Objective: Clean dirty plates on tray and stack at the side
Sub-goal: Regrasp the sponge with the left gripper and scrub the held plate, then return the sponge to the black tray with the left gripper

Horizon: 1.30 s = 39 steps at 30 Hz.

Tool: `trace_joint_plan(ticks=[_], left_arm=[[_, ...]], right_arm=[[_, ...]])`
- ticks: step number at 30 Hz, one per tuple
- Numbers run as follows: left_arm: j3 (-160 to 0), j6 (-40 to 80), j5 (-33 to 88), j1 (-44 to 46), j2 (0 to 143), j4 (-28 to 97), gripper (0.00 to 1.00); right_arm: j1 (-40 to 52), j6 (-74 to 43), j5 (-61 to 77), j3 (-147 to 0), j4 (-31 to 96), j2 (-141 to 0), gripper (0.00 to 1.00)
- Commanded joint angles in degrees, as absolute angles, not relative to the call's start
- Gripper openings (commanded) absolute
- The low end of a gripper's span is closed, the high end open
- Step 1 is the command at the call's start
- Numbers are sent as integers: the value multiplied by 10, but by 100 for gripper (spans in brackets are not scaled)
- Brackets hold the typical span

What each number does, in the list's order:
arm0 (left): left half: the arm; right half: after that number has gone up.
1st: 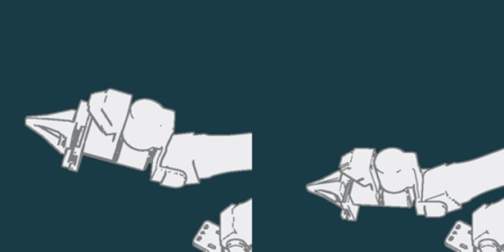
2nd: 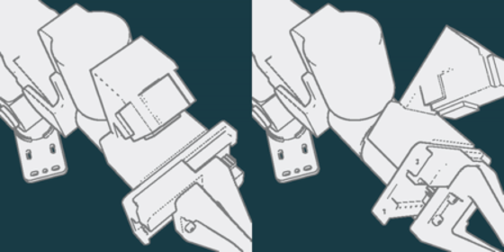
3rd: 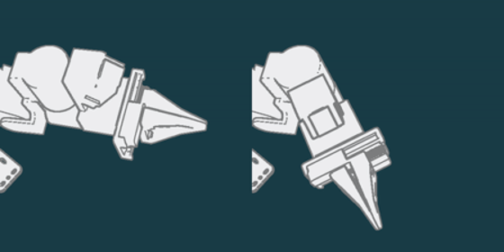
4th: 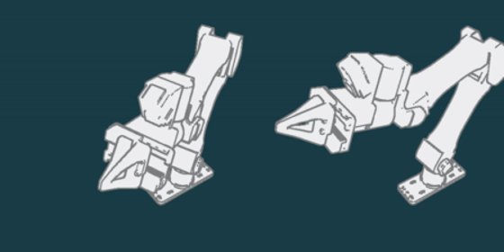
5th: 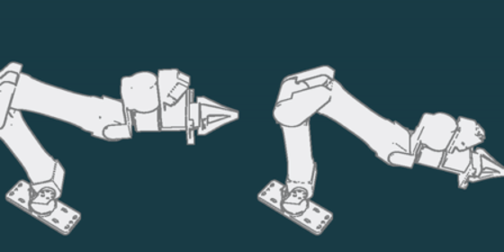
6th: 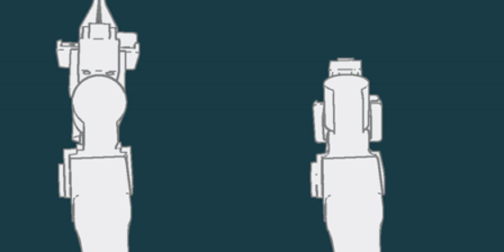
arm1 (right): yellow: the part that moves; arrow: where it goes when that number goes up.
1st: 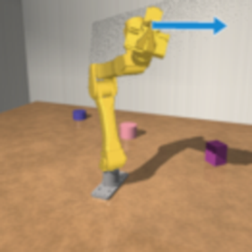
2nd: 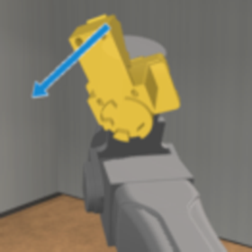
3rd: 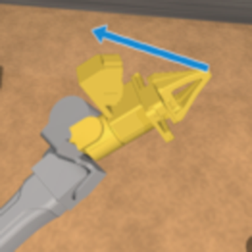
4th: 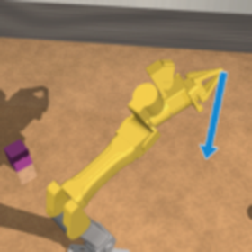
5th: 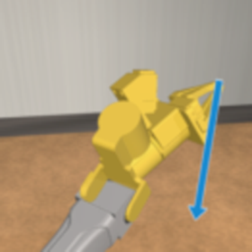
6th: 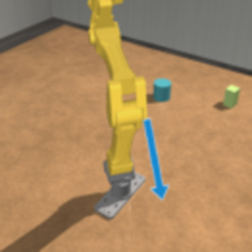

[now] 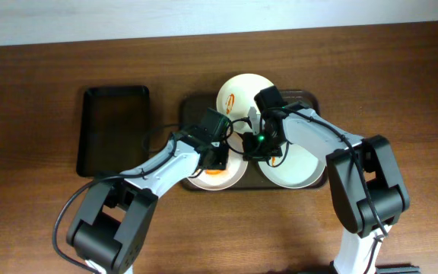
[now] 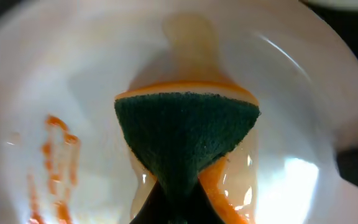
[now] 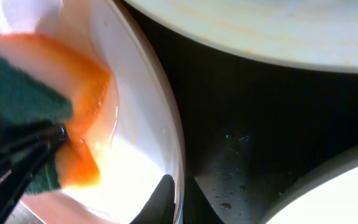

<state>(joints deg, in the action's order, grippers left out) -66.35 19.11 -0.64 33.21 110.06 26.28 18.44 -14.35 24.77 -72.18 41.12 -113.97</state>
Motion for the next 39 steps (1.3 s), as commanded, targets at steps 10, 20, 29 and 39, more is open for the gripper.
trace_joint_plan(ticks=[10,20,29,39], left_arm=[[-652,219,-324,321,1155,322,0],[-760,263,20,324,1123,444,0],[-695,263,-81,325,1170,416,0],[-694,263,-437,326,1173,443,0]], right_arm=[[183,-137,248,-719,414,-1147,9],[183,-137,249,-719,413,-1147,9],[183,-137,249,-719,414,-1147,8],[183,-137,248,-719,418,-1147,9]])
